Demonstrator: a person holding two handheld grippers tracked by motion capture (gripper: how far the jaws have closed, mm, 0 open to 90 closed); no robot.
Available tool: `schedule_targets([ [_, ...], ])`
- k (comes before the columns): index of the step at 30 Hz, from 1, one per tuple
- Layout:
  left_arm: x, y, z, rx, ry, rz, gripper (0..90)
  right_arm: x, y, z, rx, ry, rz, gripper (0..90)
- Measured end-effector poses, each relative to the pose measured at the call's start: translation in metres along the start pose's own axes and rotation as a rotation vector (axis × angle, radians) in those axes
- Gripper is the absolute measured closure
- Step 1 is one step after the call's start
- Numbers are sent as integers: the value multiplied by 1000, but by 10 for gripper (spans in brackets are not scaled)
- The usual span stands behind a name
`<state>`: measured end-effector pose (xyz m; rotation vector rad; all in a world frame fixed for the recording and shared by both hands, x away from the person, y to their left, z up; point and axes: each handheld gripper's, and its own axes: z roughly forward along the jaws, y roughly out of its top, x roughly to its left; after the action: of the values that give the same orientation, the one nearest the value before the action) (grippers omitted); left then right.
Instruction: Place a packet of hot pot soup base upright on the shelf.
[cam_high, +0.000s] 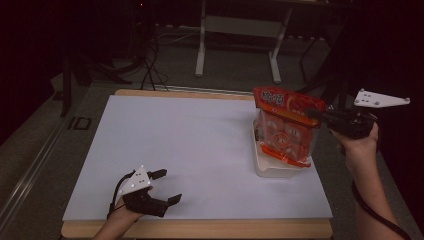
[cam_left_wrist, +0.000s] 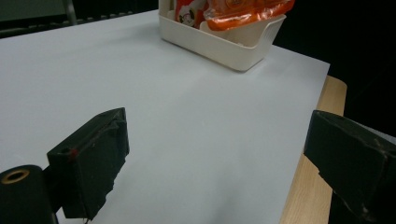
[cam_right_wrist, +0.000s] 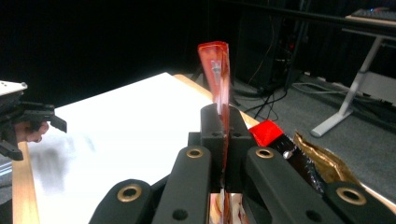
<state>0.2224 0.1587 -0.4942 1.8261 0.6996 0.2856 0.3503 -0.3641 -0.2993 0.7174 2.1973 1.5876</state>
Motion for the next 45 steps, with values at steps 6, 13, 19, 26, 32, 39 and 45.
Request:
schedule_targets([
  [6,3,-2,0,5,6,-9,74,-6,-10,10,3,4,21,900],
  [13,3,-4,2,3,6,-16,74,-7,-22,17,-5,5,42,900],
  [19,4,-4,3,7,7,-14,74,-8,-39,17,-2,0,76,900],
  [26,3,-5,4,13,11,-5,74,-8,-59,11,-20,-17,103,900],
  [32,3,-5,4,11,9,-4,74,-7,-71,2,-6,-51,106,900],
  [39,4,-5,3,6,13,-11,74,-10,-94,1,15,-80,135,900],
  [45,4,-6,3,8,11,-14,74,-8,-91,1,2,-90,140,882],
])
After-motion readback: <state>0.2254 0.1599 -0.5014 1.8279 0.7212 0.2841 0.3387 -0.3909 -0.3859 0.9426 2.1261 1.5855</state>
